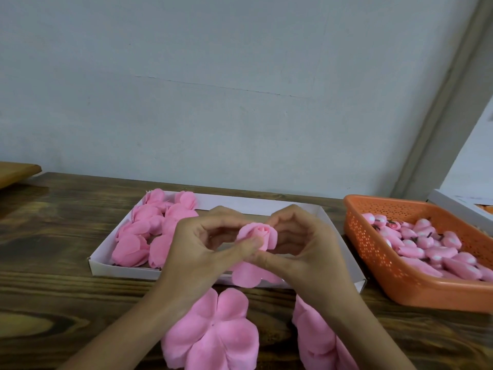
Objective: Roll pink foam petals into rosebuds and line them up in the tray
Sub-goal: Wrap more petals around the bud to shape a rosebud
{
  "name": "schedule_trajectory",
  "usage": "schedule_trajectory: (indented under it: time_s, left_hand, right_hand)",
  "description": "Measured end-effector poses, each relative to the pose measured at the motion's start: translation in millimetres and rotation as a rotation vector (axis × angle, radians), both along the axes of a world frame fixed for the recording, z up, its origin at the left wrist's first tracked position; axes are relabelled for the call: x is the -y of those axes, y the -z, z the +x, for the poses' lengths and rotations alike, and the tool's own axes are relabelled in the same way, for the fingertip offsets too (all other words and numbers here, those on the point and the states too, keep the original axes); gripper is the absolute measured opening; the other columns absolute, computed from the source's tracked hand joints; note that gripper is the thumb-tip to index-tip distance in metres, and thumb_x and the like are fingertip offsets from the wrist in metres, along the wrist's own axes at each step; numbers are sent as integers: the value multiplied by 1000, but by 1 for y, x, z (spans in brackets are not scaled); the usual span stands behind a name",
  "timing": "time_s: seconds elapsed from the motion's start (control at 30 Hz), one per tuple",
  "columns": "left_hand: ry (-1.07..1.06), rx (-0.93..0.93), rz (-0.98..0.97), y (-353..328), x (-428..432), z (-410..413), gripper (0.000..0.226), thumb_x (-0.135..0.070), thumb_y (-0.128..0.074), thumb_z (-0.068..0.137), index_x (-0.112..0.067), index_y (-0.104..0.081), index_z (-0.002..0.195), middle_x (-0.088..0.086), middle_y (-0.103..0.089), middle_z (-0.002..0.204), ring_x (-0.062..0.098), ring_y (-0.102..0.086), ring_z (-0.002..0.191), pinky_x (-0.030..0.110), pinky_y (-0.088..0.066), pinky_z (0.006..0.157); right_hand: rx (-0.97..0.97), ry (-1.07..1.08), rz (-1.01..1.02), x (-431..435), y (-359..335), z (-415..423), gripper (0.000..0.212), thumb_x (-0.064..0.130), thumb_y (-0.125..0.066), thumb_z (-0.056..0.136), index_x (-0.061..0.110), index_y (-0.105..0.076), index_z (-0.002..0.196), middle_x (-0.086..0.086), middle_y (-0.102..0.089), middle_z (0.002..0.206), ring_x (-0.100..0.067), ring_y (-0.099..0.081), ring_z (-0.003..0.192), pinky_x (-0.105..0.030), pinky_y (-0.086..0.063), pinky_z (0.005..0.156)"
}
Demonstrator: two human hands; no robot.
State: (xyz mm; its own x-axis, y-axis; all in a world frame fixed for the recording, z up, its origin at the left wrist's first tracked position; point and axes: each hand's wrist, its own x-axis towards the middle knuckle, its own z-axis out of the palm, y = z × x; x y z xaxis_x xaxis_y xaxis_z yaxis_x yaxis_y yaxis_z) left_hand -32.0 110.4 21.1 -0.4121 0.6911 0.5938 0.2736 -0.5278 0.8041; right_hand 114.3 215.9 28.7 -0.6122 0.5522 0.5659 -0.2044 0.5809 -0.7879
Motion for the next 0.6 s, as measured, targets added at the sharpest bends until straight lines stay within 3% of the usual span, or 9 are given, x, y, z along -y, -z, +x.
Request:
schedule_trajectory:
  time_s: [0.1,0.17,0.33,0.43,0.5,0.6]
  left_hand:
    - [2,14,0,1,0,1,21,-14,-83,79,-11,-82,100,10,-78,97,30,-75,93,28,-60,77]
    - [9,22,7,0,0,1,22,-12,-85,79,-11,-81,101,10,-79,96,29,-76,91,28,-61,75]
    - [20,109,15,1,-1,-5,43,-22,-88,68,-14,-74,108,10,-79,98,25,-77,91,25,-60,77]
    - [-15,56,-144,2,-4,-14,56,-36,-89,64,-22,-72,115,3,-78,106,18,-75,97,26,-59,81]
    - [45,22,-294,5,-5,-19,49,-43,-89,65,-28,-77,110,-1,-79,107,16,-75,102,26,-59,84]
    - [71,153,-349,13,-6,-22,34,-35,-93,70,-21,-81,99,6,-80,100,24,-76,98,32,-62,84]
  right_hand:
    - [13,26,9,-1,0,1,54,38,-92,66,30,-67,112,6,-80,97,-20,-79,84,-45,-65,72]
    - [16,33,55,-1,0,1,53,39,-91,68,32,-70,115,9,-79,101,-19,-78,84,-43,-65,72]
    - [-48,1,28,-3,-1,2,30,29,-93,72,23,-78,97,2,-80,91,-21,-79,84,-38,-65,75]
    - [-107,-2,-56,-9,-3,5,31,25,-95,71,19,-77,95,-3,-81,92,-22,-79,85,-34,-64,76]
    - [-123,12,-95,-13,-3,6,29,19,-94,72,17,-76,95,-6,-81,92,-24,-79,85,-36,-64,76]
    - [-124,14,-148,-16,-2,6,28,19,-91,71,20,-76,94,-7,-81,93,-25,-79,87,-38,-64,75]
